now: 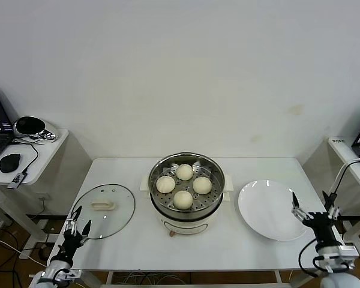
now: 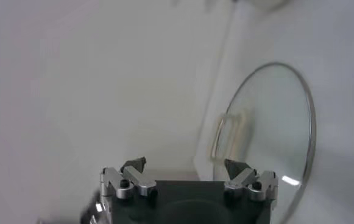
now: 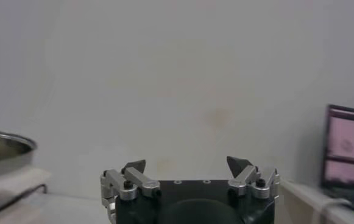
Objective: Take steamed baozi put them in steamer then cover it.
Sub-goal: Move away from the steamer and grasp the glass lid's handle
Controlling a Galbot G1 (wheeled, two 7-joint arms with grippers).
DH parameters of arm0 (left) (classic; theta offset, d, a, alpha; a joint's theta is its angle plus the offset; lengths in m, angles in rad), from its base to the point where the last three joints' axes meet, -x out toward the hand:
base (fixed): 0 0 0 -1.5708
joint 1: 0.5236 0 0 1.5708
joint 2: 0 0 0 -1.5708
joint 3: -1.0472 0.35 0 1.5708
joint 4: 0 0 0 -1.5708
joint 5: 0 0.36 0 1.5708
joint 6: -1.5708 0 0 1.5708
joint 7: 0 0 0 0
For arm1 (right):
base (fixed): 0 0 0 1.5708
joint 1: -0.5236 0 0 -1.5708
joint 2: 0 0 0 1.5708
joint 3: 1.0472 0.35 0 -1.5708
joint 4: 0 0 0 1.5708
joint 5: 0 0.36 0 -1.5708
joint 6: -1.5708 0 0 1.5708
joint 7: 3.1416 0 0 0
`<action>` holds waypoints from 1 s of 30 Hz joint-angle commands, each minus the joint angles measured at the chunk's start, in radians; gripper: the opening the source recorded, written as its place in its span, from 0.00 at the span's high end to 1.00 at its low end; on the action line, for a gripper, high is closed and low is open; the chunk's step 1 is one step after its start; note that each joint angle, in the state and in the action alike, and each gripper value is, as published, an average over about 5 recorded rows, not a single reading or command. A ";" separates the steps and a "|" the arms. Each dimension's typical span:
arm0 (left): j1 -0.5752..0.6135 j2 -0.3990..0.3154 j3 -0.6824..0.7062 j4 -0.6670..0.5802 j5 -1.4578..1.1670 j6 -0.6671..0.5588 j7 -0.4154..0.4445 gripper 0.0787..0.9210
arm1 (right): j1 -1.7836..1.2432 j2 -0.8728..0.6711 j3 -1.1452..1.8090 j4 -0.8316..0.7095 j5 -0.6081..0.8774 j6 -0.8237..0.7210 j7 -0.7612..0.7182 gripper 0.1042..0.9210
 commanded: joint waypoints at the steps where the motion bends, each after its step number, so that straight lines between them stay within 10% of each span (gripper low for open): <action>1: -0.202 0.028 0.073 0.151 0.225 -0.039 -0.049 0.12 | -0.079 0.080 0.087 0.025 -0.018 0.021 0.013 0.12; 30: -0.418 0.002 0.165 0.400 0.216 -0.062 -0.072 0.12 | -0.106 0.127 0.071 0.007 -0.042 0.039 0.000 0.12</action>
